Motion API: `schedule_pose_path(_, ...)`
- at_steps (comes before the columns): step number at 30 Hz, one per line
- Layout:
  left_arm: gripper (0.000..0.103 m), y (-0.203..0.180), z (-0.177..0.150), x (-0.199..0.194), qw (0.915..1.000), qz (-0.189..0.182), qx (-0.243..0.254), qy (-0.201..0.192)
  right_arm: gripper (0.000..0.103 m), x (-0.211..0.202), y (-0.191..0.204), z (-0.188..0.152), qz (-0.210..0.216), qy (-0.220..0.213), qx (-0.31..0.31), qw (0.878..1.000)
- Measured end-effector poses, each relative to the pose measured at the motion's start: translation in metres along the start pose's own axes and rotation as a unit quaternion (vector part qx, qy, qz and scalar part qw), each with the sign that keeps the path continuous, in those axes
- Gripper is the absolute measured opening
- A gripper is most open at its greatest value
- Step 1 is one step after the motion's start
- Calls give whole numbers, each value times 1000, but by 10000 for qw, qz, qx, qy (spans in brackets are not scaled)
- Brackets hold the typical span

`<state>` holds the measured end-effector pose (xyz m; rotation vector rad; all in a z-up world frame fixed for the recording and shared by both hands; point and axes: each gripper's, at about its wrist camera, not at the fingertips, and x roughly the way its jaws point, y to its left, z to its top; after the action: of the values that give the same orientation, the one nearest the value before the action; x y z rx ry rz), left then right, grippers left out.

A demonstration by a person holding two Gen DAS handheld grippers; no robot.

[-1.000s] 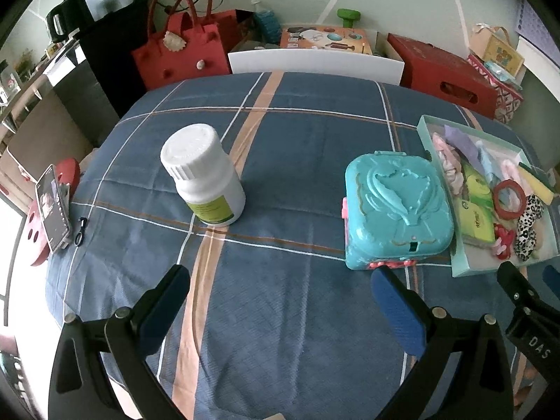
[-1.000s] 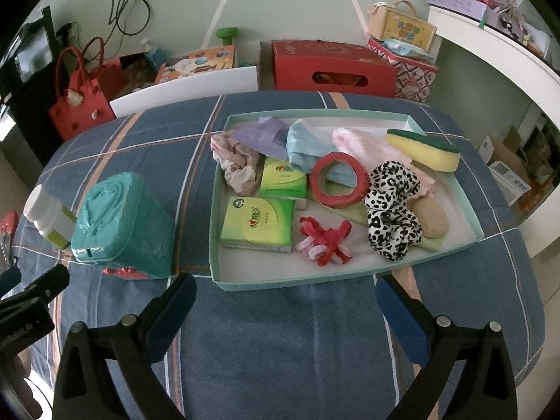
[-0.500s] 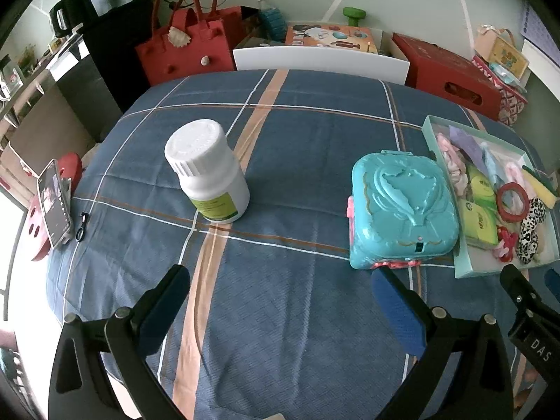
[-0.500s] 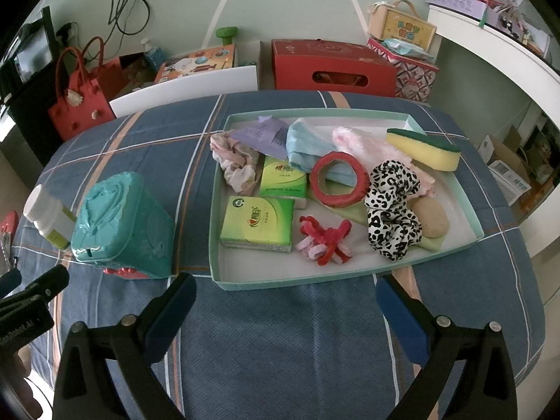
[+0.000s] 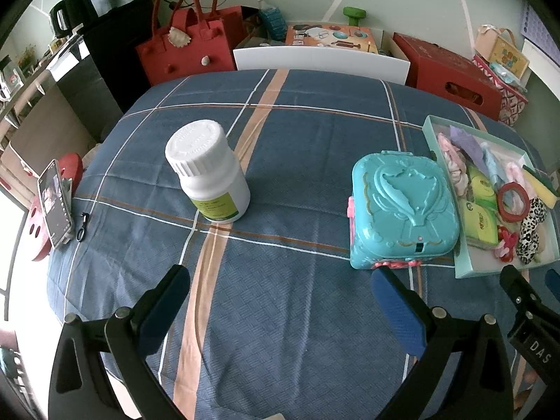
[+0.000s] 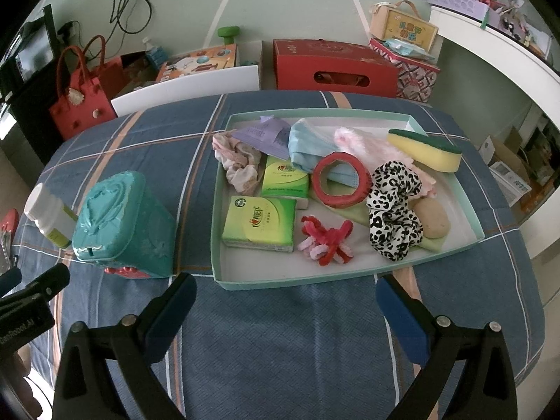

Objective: Organize soft objects

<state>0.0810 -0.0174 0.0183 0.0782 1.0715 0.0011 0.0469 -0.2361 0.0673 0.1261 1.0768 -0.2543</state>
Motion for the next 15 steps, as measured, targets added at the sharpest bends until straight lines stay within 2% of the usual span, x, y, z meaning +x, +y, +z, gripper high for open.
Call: schedule_pose_path(15,103,-1,0,-1,10000,23,-21,5,103,0,0,0,4,15,-23,10000)
